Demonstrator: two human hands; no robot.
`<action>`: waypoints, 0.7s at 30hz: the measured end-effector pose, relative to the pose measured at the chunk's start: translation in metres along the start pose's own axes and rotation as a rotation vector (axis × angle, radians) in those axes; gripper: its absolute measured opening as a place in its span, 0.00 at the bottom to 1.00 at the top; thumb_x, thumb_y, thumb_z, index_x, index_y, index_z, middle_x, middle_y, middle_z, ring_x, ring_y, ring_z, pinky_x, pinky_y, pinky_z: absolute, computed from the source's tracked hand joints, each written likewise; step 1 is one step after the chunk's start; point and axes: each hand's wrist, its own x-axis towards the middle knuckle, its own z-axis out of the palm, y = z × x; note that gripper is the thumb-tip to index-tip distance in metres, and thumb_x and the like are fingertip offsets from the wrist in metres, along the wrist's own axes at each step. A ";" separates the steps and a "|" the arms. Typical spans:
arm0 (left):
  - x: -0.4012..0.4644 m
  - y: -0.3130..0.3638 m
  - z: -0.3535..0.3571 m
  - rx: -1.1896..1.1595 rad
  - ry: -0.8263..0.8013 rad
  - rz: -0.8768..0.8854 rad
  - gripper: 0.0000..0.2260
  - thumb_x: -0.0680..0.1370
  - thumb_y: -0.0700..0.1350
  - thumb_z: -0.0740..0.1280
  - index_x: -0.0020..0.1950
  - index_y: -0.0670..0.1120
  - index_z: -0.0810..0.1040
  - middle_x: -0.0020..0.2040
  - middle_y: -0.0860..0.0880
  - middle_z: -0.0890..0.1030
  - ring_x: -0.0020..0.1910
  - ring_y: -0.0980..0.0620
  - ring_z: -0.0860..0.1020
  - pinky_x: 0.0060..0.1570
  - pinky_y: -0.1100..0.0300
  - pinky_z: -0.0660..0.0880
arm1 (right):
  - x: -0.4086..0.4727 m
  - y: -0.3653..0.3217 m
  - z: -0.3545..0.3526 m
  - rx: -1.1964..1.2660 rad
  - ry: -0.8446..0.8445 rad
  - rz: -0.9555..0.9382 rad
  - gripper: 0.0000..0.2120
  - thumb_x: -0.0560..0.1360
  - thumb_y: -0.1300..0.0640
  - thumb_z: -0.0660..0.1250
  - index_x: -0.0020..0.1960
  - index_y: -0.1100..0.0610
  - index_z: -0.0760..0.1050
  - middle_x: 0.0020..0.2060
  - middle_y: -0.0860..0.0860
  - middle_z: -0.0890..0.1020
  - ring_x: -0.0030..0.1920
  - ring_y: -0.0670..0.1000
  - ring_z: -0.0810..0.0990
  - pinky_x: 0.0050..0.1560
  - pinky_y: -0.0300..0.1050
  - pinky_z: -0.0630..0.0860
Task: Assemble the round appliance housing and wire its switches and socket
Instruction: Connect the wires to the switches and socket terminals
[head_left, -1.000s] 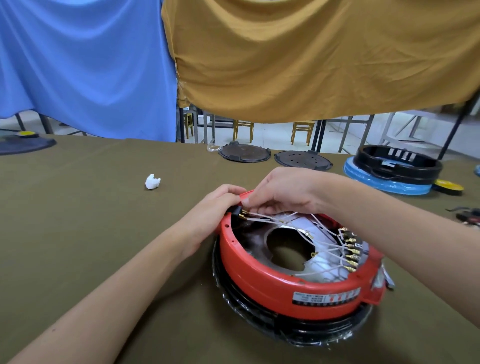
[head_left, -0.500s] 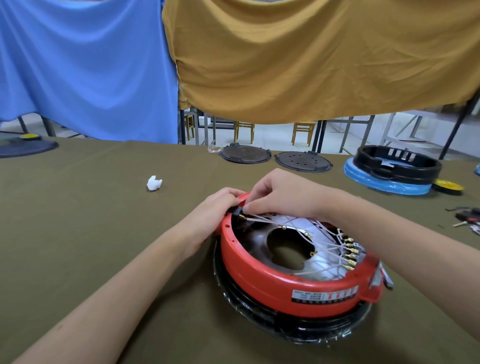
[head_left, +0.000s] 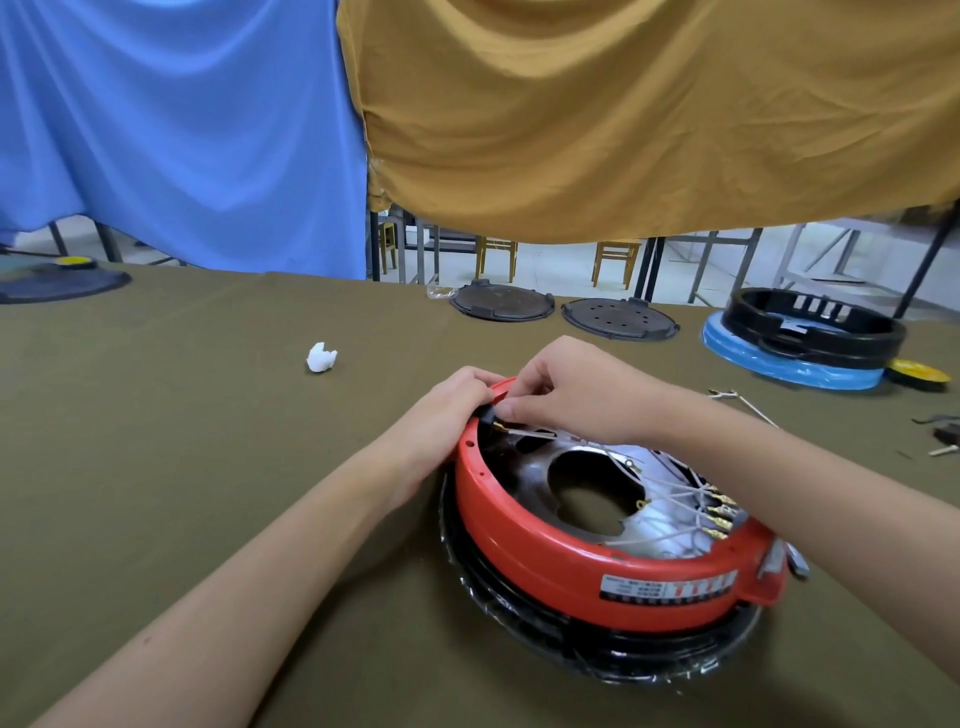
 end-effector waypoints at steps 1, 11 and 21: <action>0.000 0.000 -0.001 0.003 -0.002 0.001 0.11 0.79 0.44 0.60 0.55 0.49 0.81 0.54 0.45 0.84 0.49 0.53 0.80 0.56 0.53 0.75 | -0.001 0.001 -0.002 0.029 -0.005 0.013 0.13 0.77 0.51 0.70 0.40 0.58 0.84 0.25 0.48 0.71 0.24 0.44 0.64 0.27 0.36 0.62; 0.000 0.001 -0.001 0.056 -0.012 0.008 0.13 0.79 0.44 0.58 0.55 0.52 0.81 0.54 0.47 0.83 0.53 0.50 0.81 0.60 0.50 0.74 | -0.005 0.004 -0.004 0.118 -0.067 0.038 0.06 0.74 0.55 0.72 0.40 0.53 0.85 0.26 0.43 0.77 0.26 0.41 0.69 0.27 0.31 0.64; -0.001 -0.001 -0.001 0.068 -0.005 0.017 0.11 0.79 0.45 0.58 0.53 0.52 0.80 0.54 0.45 0.83 0.50 0.52 0.79 0.59 0.52 0.74 | -0.004 -0.003 0.006 -0.069 0.025 -0.020 0.08 0.73 0.59 0.68 0.36 0.53 0.80 0.30 0.45 0.81 0.29 0.41 0.73 0.31 0.31 0.67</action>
